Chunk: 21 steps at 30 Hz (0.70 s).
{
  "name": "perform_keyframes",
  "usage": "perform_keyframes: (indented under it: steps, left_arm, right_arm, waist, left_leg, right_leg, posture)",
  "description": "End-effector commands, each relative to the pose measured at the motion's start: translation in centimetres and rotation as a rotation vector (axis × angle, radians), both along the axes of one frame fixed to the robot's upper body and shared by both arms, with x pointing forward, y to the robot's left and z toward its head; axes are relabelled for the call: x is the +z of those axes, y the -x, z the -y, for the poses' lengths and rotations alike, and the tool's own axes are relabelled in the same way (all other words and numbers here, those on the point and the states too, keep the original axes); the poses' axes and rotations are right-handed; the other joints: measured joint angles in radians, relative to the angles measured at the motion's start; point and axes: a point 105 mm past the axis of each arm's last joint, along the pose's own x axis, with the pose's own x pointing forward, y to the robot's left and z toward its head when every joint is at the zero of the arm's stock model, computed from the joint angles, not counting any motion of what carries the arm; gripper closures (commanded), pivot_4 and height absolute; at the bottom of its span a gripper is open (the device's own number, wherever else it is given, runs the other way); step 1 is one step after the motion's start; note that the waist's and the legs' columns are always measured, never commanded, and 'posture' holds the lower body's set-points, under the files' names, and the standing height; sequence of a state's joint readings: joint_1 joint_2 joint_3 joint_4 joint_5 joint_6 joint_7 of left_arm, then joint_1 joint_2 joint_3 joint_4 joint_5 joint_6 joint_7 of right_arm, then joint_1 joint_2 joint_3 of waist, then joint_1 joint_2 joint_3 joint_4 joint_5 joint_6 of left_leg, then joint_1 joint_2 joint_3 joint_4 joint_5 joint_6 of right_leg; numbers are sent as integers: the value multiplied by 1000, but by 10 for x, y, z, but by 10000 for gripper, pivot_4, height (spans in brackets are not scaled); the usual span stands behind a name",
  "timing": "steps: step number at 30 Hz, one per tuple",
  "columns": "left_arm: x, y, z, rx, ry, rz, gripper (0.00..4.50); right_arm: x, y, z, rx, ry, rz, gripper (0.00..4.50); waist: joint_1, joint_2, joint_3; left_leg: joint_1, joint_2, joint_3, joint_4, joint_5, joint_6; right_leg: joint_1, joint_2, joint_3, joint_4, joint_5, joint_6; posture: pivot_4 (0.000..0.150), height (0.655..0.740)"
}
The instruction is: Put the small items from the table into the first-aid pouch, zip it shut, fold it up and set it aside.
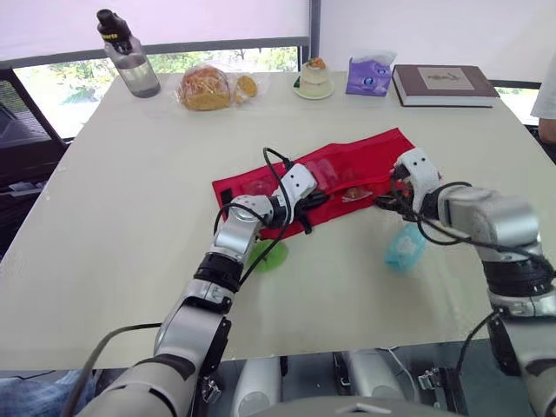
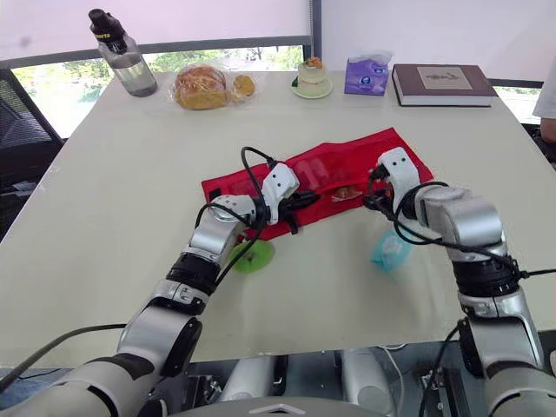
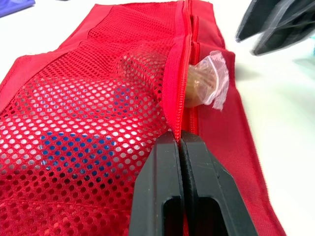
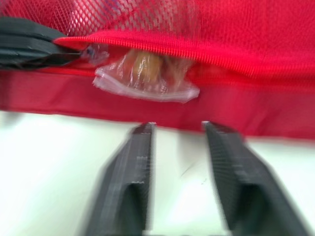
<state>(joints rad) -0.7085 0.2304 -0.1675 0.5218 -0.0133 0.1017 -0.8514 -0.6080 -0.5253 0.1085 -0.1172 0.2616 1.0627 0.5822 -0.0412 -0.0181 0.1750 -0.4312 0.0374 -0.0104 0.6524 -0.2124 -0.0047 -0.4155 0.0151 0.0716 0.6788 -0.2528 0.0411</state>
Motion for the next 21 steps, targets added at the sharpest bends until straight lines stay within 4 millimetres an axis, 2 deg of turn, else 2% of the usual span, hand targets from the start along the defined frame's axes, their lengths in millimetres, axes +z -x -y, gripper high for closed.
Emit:
perform_keyframes:
  steps: [1, 13, 17, 21]
  left_arm:
    - [2, 4, 3, -33, -1, 12, 45000]
    - [3, 4, 1, -38, -14, 13, 45000]
    - [3, 4, 0, -37, -13, 14, 45000]
    - [2, 5, -1, -37, -15, 12, 45000]
  right_arm:
    - [10, -1, -11, 88, 54, 162, 44424]
    - [-6, -12, -39, 102, 9, 172, 44424]
    - [-10, -18, -41, 81, 11, 175, 44424]
    - [-6, -26, -43, 56, 0, 208, 44424]
  waist:
    - [-1, 0, 0]
    - [0, 0, 0]
    - [0, 0, 0]
    - [-1, 0, 0]
  left_leg:
    - [0, 0, 0, 0, 0, 0]
    - [0, 0, 0, 0, 0, 0]
    - [0, 0, 0, 0, 0, 0]
    - [1, 0, 0, 0, 0, 0]
  right_leg:
    - [0, 0, 0, 0, 0, 0]
    - [0, 0, 0, 0, 1, -1]
    - [0, 0, 0, 1, 1, -2]
    - [0, 0, 0, 1, 1, -2]
  posture:
    - [1500, 7400]
    - [1500, 7400]
    - [1500, 7400]
    - [1500, 7400]
